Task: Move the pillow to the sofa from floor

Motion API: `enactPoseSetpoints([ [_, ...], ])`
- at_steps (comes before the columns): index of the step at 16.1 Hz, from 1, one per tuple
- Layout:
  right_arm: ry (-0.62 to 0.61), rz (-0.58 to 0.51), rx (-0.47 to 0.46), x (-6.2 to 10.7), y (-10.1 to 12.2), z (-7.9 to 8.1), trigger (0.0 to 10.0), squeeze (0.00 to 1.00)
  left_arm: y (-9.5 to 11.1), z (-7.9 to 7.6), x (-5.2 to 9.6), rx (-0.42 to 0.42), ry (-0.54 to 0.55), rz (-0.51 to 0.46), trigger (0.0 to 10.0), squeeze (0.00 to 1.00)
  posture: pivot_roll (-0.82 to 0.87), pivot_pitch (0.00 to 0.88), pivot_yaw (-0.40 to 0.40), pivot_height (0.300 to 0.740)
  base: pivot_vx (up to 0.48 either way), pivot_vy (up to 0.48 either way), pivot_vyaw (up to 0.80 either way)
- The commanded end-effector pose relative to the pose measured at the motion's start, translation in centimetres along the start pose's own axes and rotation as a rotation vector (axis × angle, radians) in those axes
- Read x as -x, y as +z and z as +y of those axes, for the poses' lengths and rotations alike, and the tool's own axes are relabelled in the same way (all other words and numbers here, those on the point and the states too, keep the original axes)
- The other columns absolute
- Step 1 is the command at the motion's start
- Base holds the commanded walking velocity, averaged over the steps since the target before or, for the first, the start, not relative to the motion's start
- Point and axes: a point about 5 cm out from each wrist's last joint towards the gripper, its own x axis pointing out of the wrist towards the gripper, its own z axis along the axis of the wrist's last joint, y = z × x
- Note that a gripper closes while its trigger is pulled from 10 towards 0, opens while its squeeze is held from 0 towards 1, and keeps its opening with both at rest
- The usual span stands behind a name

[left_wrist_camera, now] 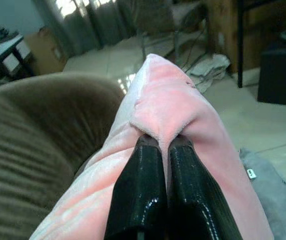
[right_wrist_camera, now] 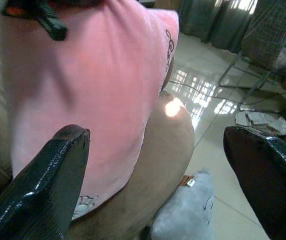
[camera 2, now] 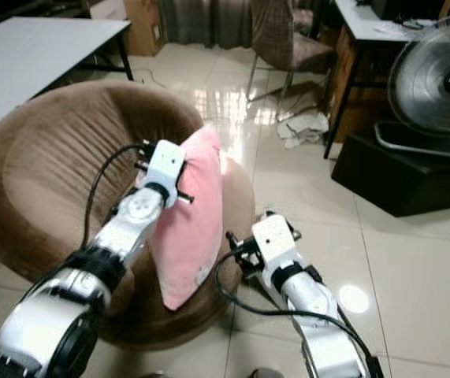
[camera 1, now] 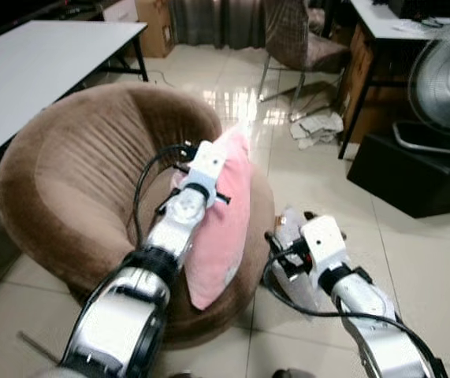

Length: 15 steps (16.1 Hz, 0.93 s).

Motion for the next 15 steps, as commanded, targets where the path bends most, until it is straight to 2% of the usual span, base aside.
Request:
enactPoseSetpoints([
  [1,0.026,-0.009,0.006,0.3,0.3,0.3,10.0,0.0,0.7,1.6,-0.5,-0.009,0.116,0.016,10.0,0.0,-0.08,0.076,0.095,0.74,0.0,0.0,0.0],
  [2,0.039,-0.008,0.005,0.4,0.2,0.4,10.0,0.0,0.4,2.5,-0.6,-0.03,0.181,0.05,10.0,0.0,-0.08,0.078,0.094,0.74,0.0,0.0,0.0],
  [3,0.045,-0.007,0.004,0.4,0.2,0.5,10.0,0.0,0.3,2.8,-0.6,-0.041,0.203,0.057,10.0,0.0,-0.08,0.078,0.094,0.74,0.0,0.0,0.0],
  [7,0.131,-0.019,-0.055,0.5,0.5,1.7,10.0,0.0,-1.6,9.6,0.7,-0.104,0.474,0.153,10.0,0.0,-0.07,0.09,0.096,0.74,0.0,0.0,0.0],
  [8,0.141,-0.02,-0.047,0.4,0.5,1.8,10.0,0.0,-2.2,10.9,1.2,-0.128,0.511,0.186,10.0,0.0,-0.07,0.089,0.092,0.74,0.0,0.0,0.0],
  [10,0.14,-0.027,0.006,0.2,0.6,1.8,10.0,0.0,-3.1,11.8,1.6,-0.138,0.508,0.221,10.0,0.0,-0.06,0.092,0.084,0.74,0.0,0.0,0.0],
  [12,0.147,-0.032,0.021,-0.1,0.6,2.0,10.0,0.0,-3.9,12.1,2.0,-0.137,0.496,0.251,10.0,1.0,-0.06,0.089,0.082,0.74,0.0,0.0,0.0],
  [15,0.157,-0.031,0.016,-0.3,0.7,2.1,10.0,0.0,-4.2,11.9,2.0,-0.107,0.483,0.259,10.0,1.0,-0.07,0.089,0.087,0.74,0.0,0.0,0.0],
])
